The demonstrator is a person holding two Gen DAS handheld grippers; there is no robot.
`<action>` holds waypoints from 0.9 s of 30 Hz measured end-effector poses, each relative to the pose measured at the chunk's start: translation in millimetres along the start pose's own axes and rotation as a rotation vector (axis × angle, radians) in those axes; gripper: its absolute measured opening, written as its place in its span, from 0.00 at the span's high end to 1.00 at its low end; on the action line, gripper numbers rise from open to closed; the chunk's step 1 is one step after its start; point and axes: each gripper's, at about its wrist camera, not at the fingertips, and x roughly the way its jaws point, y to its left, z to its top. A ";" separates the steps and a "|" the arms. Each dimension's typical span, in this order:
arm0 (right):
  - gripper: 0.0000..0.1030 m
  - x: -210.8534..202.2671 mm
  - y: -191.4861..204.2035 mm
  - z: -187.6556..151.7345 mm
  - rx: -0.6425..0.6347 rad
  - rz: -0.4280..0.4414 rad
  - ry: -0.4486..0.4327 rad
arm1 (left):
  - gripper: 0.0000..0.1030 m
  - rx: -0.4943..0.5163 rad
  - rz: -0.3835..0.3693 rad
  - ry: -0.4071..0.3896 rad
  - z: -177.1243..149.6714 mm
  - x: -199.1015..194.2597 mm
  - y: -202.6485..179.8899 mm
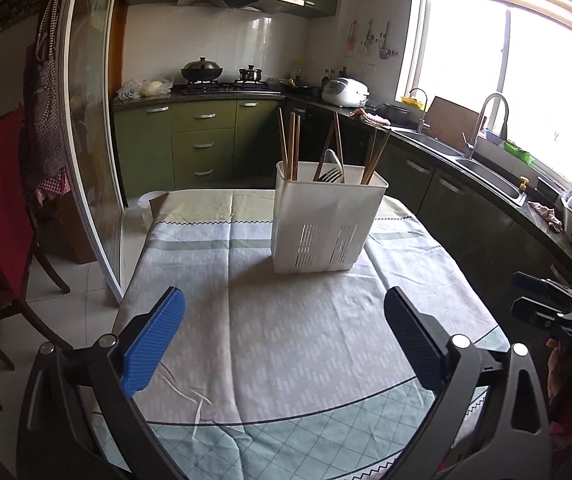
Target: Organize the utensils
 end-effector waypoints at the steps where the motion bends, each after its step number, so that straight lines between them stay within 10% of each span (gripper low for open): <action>1: 0.04 -3.6 2.8 -2.7 -0.002 -0.032 -0.012 | 0.07 0.007 0.013 -0.011 -6.8 -3.2 -2.3; 27: 0.04 -75.7 69.3 -51.5 -0.083 -0.276 -0.219 | 0.07 0.042 0.188 -0.132 -51.9 -89.6 -24.8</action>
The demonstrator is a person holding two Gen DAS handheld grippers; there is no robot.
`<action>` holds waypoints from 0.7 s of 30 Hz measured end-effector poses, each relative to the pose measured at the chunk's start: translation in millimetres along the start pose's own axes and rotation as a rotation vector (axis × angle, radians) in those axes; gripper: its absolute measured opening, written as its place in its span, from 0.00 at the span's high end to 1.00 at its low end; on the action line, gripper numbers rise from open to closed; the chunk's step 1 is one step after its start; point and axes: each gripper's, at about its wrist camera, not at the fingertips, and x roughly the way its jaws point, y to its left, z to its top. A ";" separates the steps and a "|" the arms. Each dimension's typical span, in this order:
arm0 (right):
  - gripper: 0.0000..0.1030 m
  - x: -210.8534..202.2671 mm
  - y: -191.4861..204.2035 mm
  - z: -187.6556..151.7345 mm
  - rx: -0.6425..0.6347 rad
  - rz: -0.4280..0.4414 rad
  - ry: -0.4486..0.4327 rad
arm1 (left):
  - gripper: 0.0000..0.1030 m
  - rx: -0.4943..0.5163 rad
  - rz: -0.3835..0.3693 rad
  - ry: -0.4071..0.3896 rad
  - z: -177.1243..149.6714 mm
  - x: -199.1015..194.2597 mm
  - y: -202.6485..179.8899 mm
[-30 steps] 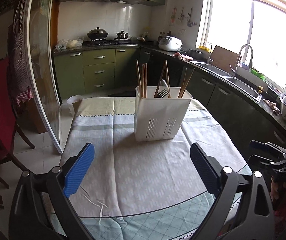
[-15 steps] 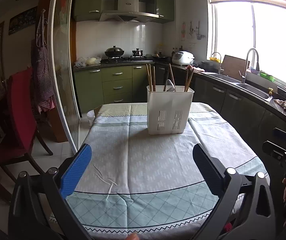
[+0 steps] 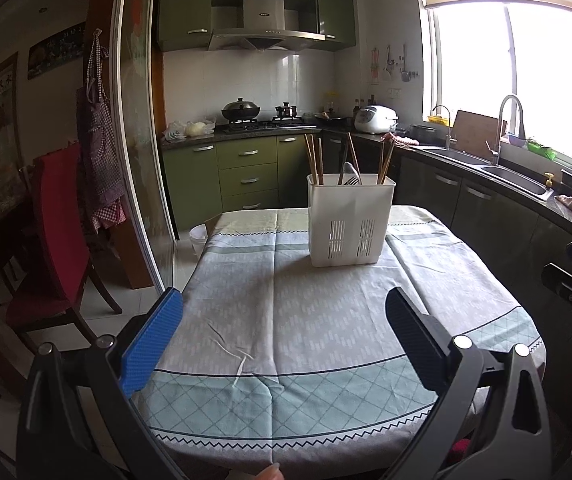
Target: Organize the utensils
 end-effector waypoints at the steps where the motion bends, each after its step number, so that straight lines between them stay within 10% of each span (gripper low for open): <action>1: 0.04 0.7 -0.1 0.2 -0.002 0.000 0.005 | 0.06 -0.001 -0.003 0.002 -0.1 0.0 0.3; 21: 0.04 3.1 1.0 0.6 -0.011 0.008 0.021 | 0.06 0.001 0.000 0.003 1.0 -1.9 0.3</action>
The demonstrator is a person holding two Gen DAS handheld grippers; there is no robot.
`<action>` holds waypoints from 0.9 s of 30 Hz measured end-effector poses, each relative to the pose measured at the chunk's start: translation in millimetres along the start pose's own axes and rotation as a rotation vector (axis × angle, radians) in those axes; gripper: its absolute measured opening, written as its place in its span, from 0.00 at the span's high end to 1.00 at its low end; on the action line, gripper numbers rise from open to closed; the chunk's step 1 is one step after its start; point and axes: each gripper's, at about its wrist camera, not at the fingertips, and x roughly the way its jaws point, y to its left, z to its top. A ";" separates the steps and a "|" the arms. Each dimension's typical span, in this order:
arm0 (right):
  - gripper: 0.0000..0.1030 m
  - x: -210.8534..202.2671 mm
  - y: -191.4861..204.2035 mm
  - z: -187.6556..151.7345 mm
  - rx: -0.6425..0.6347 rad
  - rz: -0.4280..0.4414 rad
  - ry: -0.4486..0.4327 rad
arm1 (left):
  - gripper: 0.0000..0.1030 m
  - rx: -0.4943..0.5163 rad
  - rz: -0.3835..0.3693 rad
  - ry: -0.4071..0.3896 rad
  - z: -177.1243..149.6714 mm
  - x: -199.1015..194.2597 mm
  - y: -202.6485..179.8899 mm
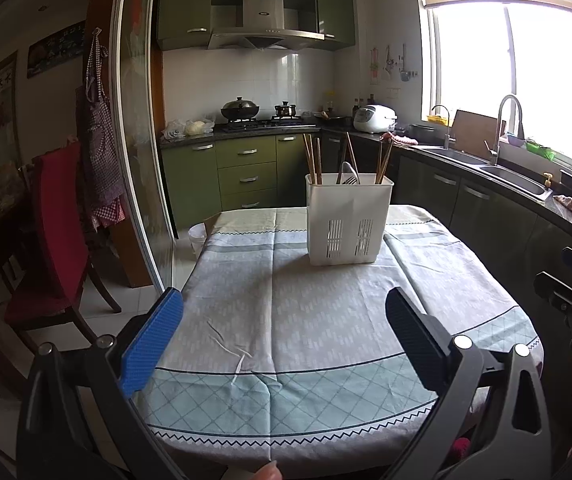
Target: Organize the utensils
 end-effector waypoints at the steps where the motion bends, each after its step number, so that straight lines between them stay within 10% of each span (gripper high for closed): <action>1: 0.04 0.0 -0.1 0.1 0.001 0.000 0.000 | 0.06 0.000 -0.001 0.000 -0.1 0.0 0.0; 27: 0.04 -0.6 0.9 1.9 -0.002 0.000 -0.001 | 0.06 0.002 -0.029 0.020 -1.5 7.5 1.5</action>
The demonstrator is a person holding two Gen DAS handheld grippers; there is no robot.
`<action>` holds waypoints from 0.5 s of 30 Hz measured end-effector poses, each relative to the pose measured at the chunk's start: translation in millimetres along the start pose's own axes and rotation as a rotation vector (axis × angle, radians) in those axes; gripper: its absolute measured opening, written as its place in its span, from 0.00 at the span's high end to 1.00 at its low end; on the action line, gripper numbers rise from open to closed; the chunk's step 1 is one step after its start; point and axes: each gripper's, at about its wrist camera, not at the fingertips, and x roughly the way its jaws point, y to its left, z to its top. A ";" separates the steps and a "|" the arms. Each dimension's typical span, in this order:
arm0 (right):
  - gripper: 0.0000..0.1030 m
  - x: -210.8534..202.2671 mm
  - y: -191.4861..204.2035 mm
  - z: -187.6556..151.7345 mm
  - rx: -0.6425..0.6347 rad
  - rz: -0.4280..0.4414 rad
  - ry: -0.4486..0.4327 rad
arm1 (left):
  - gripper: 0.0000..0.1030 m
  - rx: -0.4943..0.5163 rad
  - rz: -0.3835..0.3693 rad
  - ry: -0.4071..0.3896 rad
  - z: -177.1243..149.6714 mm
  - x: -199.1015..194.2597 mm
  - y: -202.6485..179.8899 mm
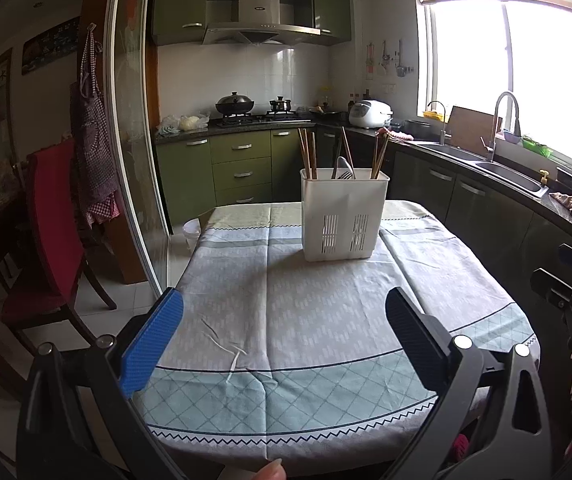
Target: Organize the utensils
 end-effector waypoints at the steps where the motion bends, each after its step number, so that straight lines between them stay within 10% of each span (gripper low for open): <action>1: 0.04 0.0 0.1 0.0 0.000 0.000 0.000 | 0.06 0.000 -0.002 0.001 -0.2 0.4 -0.2; 15: 0.04 1.0 0.9 0.1 0.001 0.002 0.006 | 0.06 -0.001 0.002 0.017 -0.9 5.3 1.9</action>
